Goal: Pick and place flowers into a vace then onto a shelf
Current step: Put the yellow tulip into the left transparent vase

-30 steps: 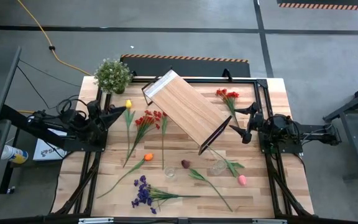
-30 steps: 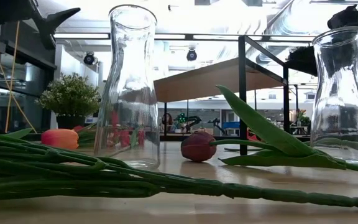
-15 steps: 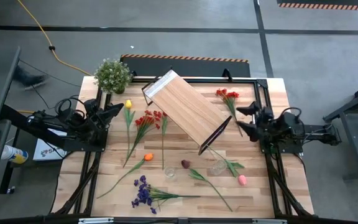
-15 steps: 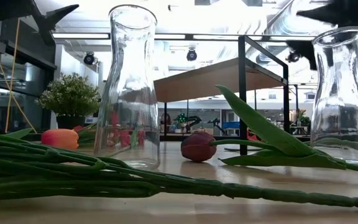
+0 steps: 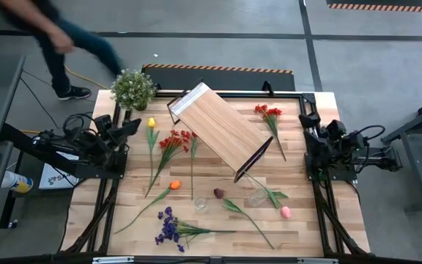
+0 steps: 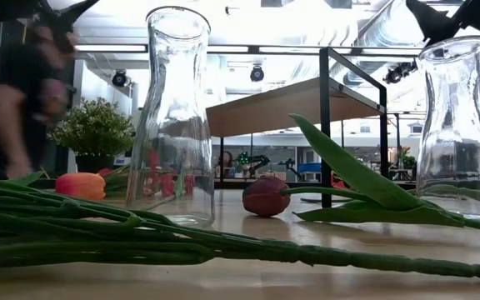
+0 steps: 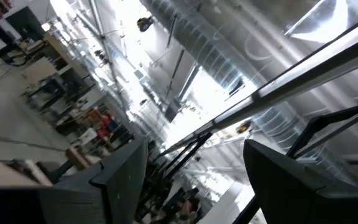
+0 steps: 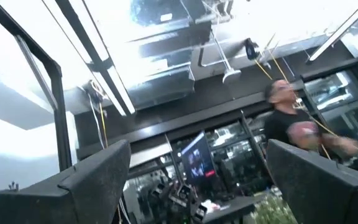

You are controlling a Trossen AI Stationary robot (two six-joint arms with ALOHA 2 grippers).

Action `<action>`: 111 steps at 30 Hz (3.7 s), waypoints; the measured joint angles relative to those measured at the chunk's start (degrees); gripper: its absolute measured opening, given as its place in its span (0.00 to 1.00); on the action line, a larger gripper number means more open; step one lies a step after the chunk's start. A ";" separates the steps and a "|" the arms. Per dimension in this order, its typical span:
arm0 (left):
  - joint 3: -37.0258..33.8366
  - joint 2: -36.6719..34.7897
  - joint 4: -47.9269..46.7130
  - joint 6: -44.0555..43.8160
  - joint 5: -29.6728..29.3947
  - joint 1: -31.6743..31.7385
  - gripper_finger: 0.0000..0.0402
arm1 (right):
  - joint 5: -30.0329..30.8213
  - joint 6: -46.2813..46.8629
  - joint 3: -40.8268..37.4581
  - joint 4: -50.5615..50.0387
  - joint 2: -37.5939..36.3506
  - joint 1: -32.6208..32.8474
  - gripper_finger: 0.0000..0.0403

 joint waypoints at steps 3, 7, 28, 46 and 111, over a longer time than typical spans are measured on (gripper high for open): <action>1.27 0.00 0.28 1.60 0.14 0.01 0.74 | -0.30 -0.02 0.00 1.04 0.00 0.00 0.91; 4.89 -0.02 -0.76 5.66 1.99 0.01 0.74 | -0.33 0.00 0.00 3.55 -0.01 0.00 0.91; 32.00 6.07 -39.89 8.84 4.46 0.00 0.74 | -8.79 -4.48 4.42 14.81 2.00 -0.02 0.91; 35.46 6.85 -45.97 8.74 4.35 0.01 0.74 | -14.15 -13.49 35.89 -11.64 22.92 -0.01 0.91; 81.22 49.24 -106.55 -12.73 1.97 0.01 0.74 | 13.64 -15.91 66.07 -58.32 39.60 -0.02 0.91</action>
